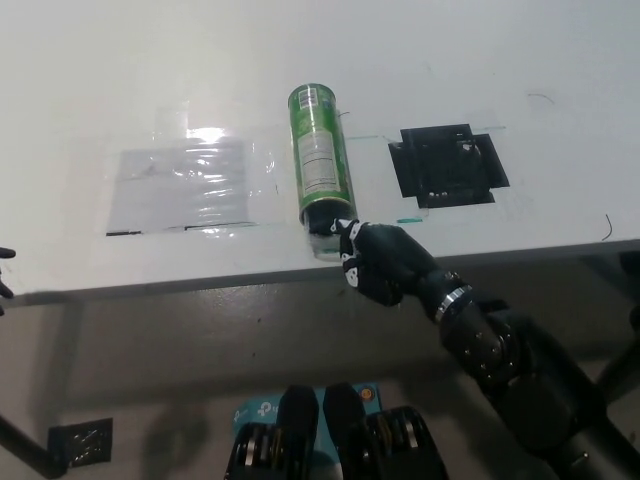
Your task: The robot uses its right hand finger to pull out the chips tray kept inside a container in the middle of the desk
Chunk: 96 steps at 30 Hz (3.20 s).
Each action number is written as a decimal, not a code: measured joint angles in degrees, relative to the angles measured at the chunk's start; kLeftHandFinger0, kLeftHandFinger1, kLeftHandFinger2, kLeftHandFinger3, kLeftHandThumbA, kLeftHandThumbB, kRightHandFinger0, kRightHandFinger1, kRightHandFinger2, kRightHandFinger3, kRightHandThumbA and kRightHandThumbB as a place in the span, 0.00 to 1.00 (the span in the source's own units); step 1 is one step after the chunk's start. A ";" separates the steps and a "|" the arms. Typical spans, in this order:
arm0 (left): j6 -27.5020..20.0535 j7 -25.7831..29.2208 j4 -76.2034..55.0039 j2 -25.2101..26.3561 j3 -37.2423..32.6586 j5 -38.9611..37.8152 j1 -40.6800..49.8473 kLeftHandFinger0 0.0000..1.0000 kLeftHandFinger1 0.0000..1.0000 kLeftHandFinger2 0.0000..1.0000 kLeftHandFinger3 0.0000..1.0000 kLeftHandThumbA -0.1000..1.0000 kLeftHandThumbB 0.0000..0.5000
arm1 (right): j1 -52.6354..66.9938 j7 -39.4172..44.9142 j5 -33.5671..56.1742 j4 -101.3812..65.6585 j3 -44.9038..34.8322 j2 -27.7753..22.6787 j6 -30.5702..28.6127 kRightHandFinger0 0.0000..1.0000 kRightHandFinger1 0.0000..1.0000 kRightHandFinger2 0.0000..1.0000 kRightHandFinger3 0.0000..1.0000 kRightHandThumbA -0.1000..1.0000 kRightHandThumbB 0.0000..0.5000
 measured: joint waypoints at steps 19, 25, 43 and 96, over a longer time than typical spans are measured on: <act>0.54 0.00 0.00 0.15 0.02 -0.49 -0.44 0.23 0.23 0.29 0.49 0.39 0.00 | 12.16 0.33 -0.67 -14.21 -2.48 -1.10 3.59 0.00 0.00 0.81 0.81 0.00 0.39; 0.69 0.00 -0.01 0.15 0.03 -0.70 -0.44 0.24 0.25 0.30 0.51 0.40 0.00 | 15.00 1.00 -0.43 -17.16 -2.99 -0.82 4.38 0.00 0.04 0.79 0.81 0.00 0.37; 1.09 0.00 -0.01 0.15 0.03 -0.69 -0.36 0.22 0.24 0.29 0.48 0.41 0.00 | 17.44 1.33 0.39 -19.08 -4.14 1.35 5.60 0.00 0.01 0.74 0.77 0.00 0.42; 0.62 0.07 -0.06 -1.81 0.26 -0.64 4.51 0.21 0.22 0.27 0.47 0.33 0.00 | 30.36 5.94 15.45 -44.20 -29.60 0.72 15.44 0.52 0.14 0.78 0.97 0.00 0.57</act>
